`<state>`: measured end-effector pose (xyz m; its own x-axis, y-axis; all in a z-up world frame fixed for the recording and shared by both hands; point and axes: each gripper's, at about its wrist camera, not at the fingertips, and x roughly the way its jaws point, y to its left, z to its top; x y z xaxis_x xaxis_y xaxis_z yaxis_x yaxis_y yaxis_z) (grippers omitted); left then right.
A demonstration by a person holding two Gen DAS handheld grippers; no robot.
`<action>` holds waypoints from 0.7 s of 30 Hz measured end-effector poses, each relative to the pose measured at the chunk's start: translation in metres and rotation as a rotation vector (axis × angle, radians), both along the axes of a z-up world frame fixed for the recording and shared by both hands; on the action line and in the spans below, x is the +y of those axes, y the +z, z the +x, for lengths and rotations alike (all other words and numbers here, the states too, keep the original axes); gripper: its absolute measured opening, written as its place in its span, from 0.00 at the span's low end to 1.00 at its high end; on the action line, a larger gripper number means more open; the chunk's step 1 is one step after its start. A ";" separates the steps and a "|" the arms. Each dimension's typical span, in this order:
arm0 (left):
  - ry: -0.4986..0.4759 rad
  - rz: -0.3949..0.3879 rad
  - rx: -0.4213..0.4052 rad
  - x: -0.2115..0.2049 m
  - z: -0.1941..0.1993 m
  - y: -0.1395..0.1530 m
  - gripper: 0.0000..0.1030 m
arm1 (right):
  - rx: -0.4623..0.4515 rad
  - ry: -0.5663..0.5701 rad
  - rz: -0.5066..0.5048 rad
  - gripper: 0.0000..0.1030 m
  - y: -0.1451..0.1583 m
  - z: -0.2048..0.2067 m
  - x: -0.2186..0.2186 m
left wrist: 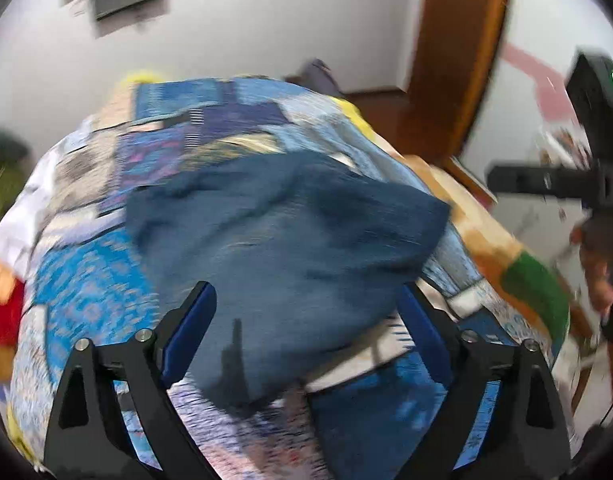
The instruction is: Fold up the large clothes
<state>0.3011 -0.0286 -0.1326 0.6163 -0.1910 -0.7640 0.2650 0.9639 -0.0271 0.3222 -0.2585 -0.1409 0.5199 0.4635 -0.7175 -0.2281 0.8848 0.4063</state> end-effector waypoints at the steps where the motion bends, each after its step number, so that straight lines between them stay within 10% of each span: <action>1: 0.042 0.000 -0.019 0.015 0.001 0.005 0.95 | -0.011 0.026 0.000 1.00 0.004 0.003 0.014; 11: 0.177 0.014 0.172 0.071 0.032 -0.065 0.96 | 0.070 0.175 -0.153 1.00 -0.047 0.049 0.111; 21: 0.091 -0.055 0.185 0.061 -0.004 -0.087 1.00 | 0.231 0.153 -0.081 1.00 -0.103 0.051 0.039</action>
